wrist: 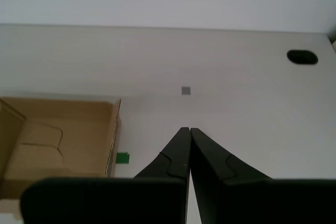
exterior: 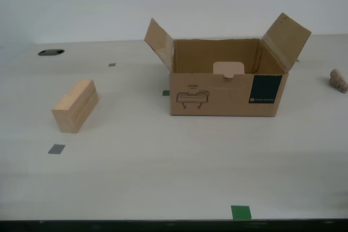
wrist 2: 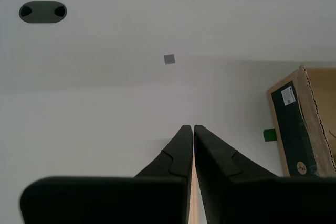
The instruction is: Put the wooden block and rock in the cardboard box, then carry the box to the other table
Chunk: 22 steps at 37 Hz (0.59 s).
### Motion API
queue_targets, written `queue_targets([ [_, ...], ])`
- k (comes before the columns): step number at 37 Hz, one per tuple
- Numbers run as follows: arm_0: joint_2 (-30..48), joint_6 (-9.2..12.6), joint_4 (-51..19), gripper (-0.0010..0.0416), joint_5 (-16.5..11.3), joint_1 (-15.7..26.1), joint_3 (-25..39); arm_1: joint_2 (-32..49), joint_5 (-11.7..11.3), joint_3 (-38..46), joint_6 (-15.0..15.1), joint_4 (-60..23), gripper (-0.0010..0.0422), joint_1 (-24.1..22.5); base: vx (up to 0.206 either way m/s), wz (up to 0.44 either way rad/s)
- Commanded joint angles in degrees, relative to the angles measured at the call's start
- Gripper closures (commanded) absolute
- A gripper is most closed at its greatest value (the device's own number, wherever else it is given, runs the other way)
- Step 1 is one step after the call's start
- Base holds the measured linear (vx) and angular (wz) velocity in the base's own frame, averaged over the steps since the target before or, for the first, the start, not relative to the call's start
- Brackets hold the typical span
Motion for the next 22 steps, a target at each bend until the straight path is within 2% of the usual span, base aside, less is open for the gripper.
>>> queue_targets([
  [1, 0.35, 0.00, -1.27, 0.0406, 0.31, 0.00, 0.04, 1.25, 0.17, 0.68, 0.09, -0.33, 0.0412, -1.01, 0.000, 0.000],
  [8, 0.63, 0.94, -3.80, 0.0406, 0.31, -0.44, 0.07, 1.53, 0.17, 0.35, 0.04, -0.74, 0.0412, -2.38, 0.000, 0.000],
  [22, 0.90, 1.73, -10.45, 0.0406, 0.31, -1.11, 0.07, 1.49, 0.17, 0.31, 0.07, -7.69, 0.0412, -2.43, 0.000, 0.000],
])
